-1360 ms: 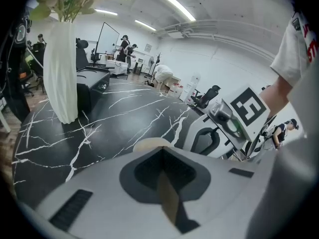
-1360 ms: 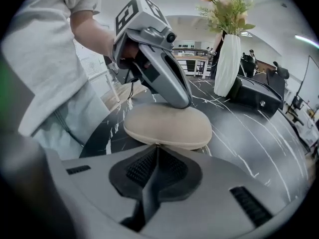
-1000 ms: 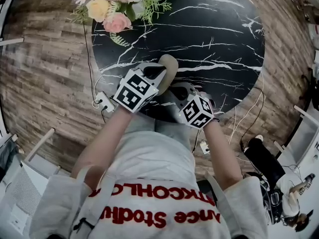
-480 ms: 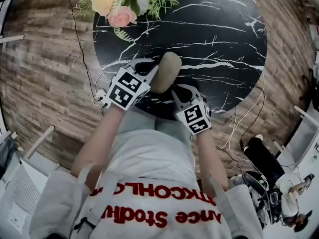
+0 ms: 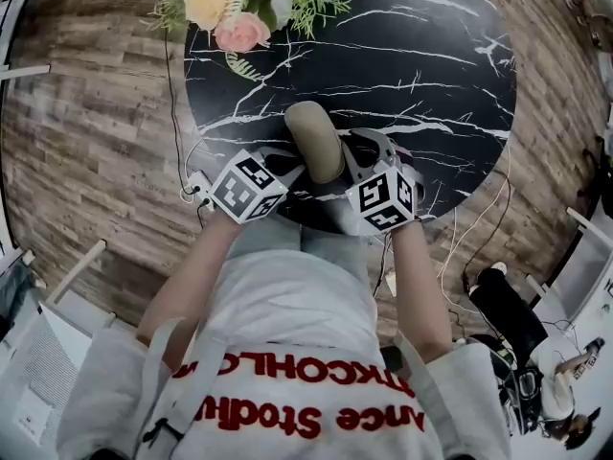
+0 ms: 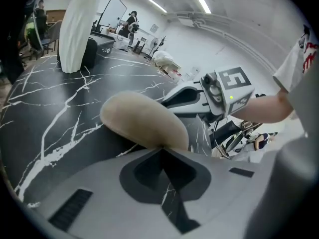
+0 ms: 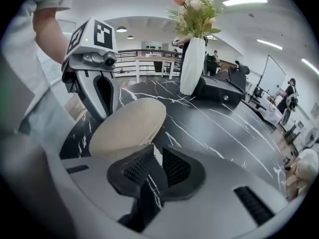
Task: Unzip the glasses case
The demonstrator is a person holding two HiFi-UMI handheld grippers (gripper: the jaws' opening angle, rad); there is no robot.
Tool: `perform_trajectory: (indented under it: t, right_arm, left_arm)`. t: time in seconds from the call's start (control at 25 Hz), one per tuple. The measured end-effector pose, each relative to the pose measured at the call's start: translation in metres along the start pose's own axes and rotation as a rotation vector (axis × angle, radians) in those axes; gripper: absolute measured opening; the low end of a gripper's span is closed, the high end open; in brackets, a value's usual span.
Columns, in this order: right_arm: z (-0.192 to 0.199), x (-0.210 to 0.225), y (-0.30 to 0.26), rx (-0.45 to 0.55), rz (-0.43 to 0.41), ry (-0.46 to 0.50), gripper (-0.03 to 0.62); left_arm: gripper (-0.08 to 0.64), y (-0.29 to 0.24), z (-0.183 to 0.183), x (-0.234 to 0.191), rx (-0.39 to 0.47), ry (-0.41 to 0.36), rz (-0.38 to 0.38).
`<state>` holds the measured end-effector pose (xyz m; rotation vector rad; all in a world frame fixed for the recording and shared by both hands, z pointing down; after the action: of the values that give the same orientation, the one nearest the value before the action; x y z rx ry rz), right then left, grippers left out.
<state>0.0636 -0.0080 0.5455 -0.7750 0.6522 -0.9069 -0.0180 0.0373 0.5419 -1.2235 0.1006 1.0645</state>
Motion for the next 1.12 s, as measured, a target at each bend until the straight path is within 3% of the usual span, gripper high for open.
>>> perform_trajectory:
  t: [0.08, 0.2, 0.36, 0.52, 0.72, 0.92, 1.12]
  right_arm:
    - [-0.005, 0.004, 0.003, 0.02, -0.038, 0.048, 0.069]
    - [0.001, 0.002, 0.011, 0.03, -0.146, 0.109, 0.069]
    - [0.004, -0.009, 0.007, -0.012, -0.303, 0.324, 0.069]
    - [-0.005, -0.012, 0.0, -0.039, -0.428, 0.514, 0.071]
    - [-0.009, -0.016, -0.001, -0.057, -0.594, 0.661, 0.072]
    - [-0.011, -0.018, -0.001, -0.078, -0.644, 0.786, 0.066]
    - [-0.009, -0.02, 0.001, -0.067, -0.634, 0.783, 0.04]
  left_arm:
    - [0.006, 0.006, -0.007, 0.001, 0.032, -0.011, -0.015]
    - [0.006, 0.025, -0.034, 0.006, 0.111, -0.096, -0.049]
    - [0.006, 0.019, -0.055, 0.016, 0.094, -0.176, -0.062]
    - [0.006, 0.01, -0.065, 0.018, 0.091, -0.166, -0.069]
    - [0.006, 0.01, -0.059, 0.015, 0.057, -0.167, -0.101]
    - [0.006, 0.01, -0.059, 0.013, 0.052, -0.144, -0.102]
    - [0.006, 0.009, -0.059, 0.011, 0.069, -0.114, -0.113]
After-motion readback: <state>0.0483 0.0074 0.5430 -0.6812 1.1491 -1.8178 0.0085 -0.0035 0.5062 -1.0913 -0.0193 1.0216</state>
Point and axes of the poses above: the fingertips, and each gripper's own axes: y backward along the fingers, x to its right, z out of its underside, the point moved 1 cm from there along y, backward along the fingers, and after that the axes turned 7 degrees about y, right-handed, at the moved point
